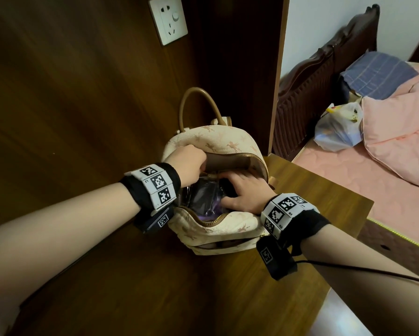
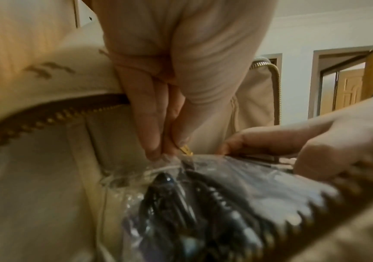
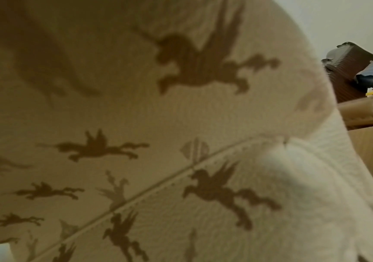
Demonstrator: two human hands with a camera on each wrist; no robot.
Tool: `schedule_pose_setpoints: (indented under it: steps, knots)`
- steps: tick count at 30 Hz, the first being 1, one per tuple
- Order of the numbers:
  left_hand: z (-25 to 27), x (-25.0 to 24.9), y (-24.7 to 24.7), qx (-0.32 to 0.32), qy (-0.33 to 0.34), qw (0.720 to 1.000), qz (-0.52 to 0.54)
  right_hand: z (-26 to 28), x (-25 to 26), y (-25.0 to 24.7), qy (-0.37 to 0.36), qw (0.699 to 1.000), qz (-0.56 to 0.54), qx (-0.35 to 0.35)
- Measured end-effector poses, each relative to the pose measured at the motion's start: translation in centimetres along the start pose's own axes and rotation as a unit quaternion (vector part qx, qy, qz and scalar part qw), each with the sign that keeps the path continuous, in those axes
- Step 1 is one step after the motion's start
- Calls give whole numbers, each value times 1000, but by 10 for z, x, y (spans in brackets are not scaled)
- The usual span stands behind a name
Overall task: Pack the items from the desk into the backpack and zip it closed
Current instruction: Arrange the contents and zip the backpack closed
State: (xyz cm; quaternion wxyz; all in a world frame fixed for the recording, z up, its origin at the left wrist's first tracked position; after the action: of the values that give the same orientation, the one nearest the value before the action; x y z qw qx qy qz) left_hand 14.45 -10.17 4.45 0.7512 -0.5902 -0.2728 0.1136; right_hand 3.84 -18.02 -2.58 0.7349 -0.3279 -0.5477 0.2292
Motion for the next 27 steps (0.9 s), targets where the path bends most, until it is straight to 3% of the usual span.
schedule_pose_setpoints:
  steps: [6,13,21,27]
  knots:
    - [11,28,1,4,-70,995,72,-7,-6,1,0,1000,-8,-10]
    - [26,39,6,-27,-113,991,72,-9,-9,1,-17,999,-9,-37]
    - [32,49,13,-31,-130,986,97,0,1,-4,-30,999,-20,-38]
    - [39,51,21,-36,-94,980,171,3,1,-2,-20,998,-37,-36]
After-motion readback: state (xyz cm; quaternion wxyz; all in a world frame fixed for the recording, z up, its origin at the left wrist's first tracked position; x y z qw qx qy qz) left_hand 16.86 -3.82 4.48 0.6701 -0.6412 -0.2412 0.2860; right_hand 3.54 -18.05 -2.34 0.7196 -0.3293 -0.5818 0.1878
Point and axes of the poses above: each hand's wrist, its own z-axis away from the middle knuckle, its own y-axis out of the palm, x = y × z, the point moved 5 cm from there along -z, towards the middle knuckle, and after that the axes turned 12 degrees about -z, right-handed, at the moved point
